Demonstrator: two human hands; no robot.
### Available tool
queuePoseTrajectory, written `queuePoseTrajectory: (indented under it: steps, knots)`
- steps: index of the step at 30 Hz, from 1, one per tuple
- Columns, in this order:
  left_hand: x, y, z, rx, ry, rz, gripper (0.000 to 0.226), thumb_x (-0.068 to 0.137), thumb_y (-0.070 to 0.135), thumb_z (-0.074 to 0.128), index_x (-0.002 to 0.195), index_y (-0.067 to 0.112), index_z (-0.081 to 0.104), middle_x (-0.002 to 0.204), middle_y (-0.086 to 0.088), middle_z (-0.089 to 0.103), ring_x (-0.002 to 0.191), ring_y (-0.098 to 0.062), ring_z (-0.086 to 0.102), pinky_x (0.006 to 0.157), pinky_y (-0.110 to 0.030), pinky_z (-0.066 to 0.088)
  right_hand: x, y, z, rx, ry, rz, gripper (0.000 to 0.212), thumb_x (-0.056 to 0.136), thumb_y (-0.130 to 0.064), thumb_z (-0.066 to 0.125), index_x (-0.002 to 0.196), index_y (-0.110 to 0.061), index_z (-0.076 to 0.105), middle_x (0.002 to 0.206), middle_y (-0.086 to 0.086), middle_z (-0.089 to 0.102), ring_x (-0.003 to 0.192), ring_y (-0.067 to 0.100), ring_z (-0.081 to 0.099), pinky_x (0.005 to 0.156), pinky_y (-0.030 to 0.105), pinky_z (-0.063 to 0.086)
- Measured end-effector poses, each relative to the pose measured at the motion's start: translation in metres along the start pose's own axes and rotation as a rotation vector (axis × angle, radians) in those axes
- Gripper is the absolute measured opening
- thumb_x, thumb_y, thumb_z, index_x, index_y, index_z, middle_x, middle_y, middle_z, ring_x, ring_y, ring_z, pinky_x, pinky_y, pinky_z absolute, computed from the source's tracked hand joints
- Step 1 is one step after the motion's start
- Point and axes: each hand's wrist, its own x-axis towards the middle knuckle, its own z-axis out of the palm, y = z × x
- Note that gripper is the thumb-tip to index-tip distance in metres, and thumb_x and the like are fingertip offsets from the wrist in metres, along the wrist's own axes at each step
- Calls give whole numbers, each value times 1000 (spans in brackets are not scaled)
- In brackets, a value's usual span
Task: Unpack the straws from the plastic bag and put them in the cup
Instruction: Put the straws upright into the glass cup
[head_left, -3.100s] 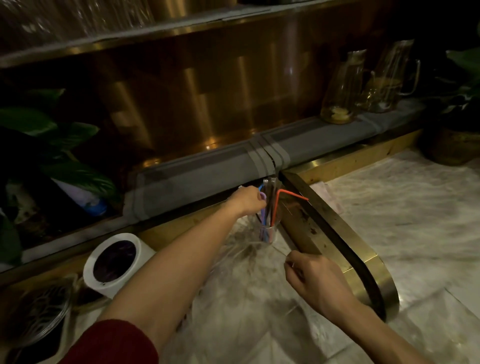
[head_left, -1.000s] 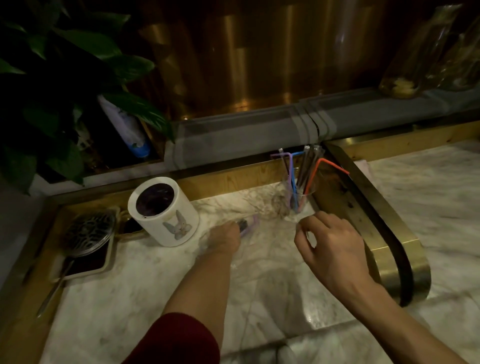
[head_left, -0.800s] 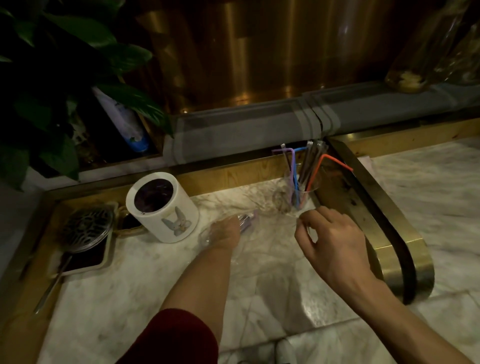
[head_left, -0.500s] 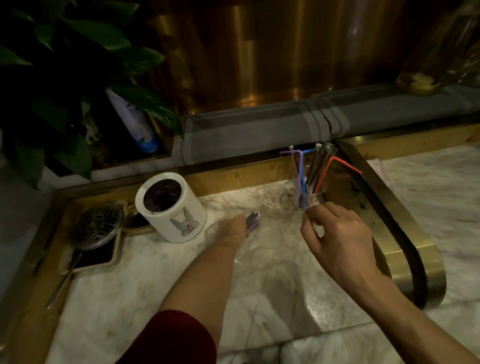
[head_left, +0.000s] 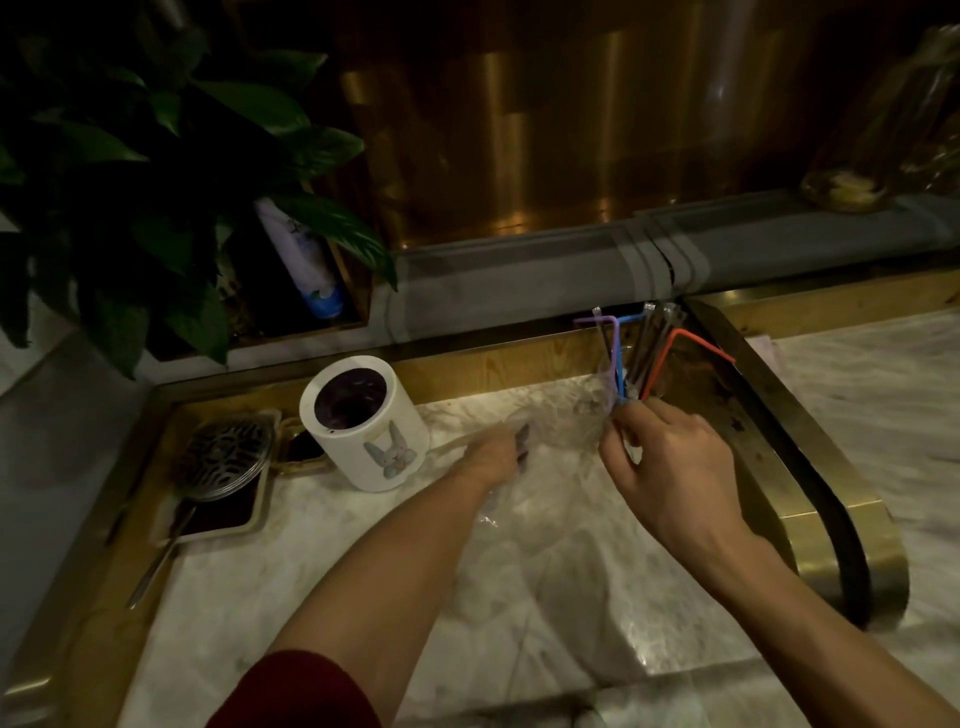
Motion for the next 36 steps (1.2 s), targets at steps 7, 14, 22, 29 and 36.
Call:
queuePoseTrajectory:
  steps: [7,14,22,29,36]
  knots:
    - [-20,13,-29,-55,-26,1,33,95,25,48,125,11,51,124,-11,57,110,-25,54,95,-35,45,5,-6,-2,31,-21,18,12,85,-15,60,76,-8,66,69,7,62,58,26,57,59,36,47]
    - [-60,28,-59,-288,-23,207,18,98,29,40,102,15,51,96,-8,65,89,-21,62,81,-38,49,9,-5,-5,31,1,41,14,85,-17,60,75,-9,64,70,6,62,59,25,57,55,34,47]
    - [-108,51,-83,-509,48,466,22,100,34,34,82,26,44,68,5,53,64,-7,55,71,-32,51,5,5,-11,-37,15,15,13,81,-13,66,69,-10,62,63,7,62,51,27,57,47,29,38]
    - [-124,90,-115,-928,-93,641,28,103,18,30,78,15,42,62,5,44,59,-11,45,67,-28,45,-6,19,-17,-88,-16,-1,12,78,-15,68,69,-13,60,61,4,60,47,25,55,49,25,29]
    - [-120,143,-154,-1299,-124,703,31,103,15,24,77,12,41,58,0,38,52,-11,39,60,-26,40,-18,32,-24,-124,-69,45,17,76,-12,69,67,-16,55,56,3,55,43,25,52,45,26,26]
